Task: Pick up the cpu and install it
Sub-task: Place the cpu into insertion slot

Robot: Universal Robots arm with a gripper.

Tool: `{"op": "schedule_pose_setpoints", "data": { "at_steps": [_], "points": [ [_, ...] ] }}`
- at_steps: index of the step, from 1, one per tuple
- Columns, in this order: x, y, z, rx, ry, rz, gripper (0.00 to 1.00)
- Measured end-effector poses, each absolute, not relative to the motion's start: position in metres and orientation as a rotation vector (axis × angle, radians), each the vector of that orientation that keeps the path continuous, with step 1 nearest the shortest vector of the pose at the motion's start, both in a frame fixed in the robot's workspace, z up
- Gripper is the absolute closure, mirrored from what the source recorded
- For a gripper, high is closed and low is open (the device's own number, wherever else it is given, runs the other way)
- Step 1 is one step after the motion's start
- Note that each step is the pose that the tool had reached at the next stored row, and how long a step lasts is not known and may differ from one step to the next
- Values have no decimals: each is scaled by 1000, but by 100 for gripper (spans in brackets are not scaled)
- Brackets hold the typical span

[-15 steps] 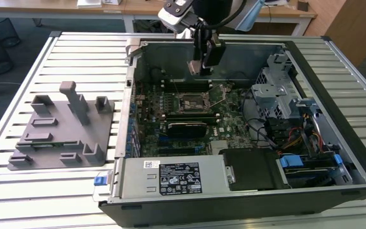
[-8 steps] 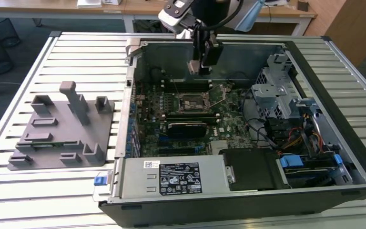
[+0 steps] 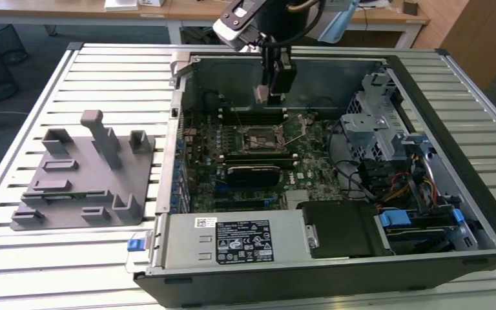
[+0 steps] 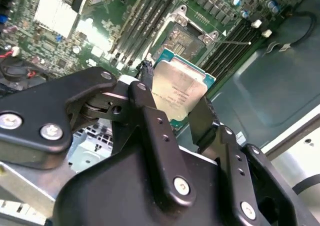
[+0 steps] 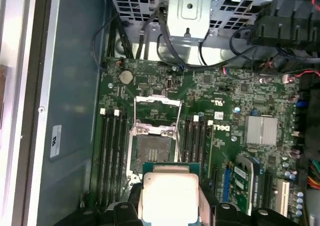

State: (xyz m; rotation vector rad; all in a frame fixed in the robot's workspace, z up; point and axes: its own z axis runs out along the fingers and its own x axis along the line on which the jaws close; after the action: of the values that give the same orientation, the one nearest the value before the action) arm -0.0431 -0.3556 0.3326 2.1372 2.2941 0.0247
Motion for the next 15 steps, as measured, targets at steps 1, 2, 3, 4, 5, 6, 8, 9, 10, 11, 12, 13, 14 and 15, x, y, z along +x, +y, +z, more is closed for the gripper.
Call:
{"op": "schedule_pose_setpoints", "data": {
  "at_steps": [1, 2, 3, 4, 5, 6, 8, 9, 10, 11, 12, 13, 14, 15],
  "points": [
    [-43, -354, 331, 2137, 2294, 24, 47],
    [-43, -352, 329, 2137, 2294, 25, 47],
    [-43, -351, 327, 2137, 2294, 25, 47],
    [-43, -350, 325, 2137, 2294, 25, 47],
    [-43, -349, 323, 2135, 2296, 25, 47],
    [-43, -348, 322, 2130, 2300, 25, 47],
    [-43, -347, 318, 2115, 2315, 25, 47],
    [-43, -346, 316, 2111, 2318, 25, 47],
    [-43, -346, 314, 2111, 2318, 25, 47],
    [-43, -346, 313, 2111, 2318, 25, 47],
    [-43, -345, 311, 2111, 2318, 25, 47],
    [-43, -344, 309, 2111, 2318, 25, 47],
    [-43, -344, 307, 2111, 2318, 25, 47],
    [-43, -343, 305, 2111, 2318, 25, 47]
  ]
}}
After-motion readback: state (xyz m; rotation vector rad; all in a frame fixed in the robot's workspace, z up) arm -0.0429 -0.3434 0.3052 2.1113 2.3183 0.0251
